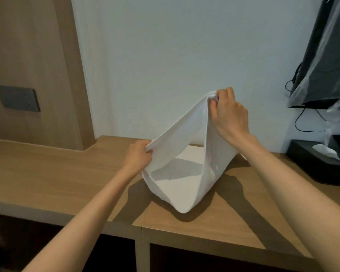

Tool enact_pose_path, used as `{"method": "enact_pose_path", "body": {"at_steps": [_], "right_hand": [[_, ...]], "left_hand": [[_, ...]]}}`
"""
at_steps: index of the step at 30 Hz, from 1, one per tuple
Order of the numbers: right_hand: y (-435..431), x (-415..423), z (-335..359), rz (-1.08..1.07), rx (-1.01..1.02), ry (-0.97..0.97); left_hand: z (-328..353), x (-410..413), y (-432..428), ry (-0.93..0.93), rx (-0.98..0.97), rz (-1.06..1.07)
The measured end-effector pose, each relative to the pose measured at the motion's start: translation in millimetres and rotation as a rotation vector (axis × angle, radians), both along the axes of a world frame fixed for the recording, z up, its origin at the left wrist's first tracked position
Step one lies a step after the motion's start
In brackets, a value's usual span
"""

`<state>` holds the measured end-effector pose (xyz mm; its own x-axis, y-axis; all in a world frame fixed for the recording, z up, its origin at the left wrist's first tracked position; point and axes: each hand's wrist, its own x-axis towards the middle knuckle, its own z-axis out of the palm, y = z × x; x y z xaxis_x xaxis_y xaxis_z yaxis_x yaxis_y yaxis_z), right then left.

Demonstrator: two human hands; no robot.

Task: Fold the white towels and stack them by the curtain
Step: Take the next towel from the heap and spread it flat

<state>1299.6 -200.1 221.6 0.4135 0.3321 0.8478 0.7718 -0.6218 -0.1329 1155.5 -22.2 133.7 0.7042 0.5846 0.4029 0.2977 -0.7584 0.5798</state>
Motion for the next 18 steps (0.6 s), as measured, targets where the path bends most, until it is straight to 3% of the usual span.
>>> {"method": "enact_pose_path", "body": {"at_steps": [8, 15, 18], "right_hand": [[4, -7, 57, -0.057, 0.405, 0.185], [-6, -6, 78, -0.069, 0.44, 0.245], [-8, -7, 82, -0.073, 0.46, 0.273]], "left_hand": [[38, -49, 42, 0.035, -0.036, 0.183], [78, -88, 55, -0.261, -0.449, -0.075], [90, -98, 49, -0.396, -0.509, -0.137]]}}
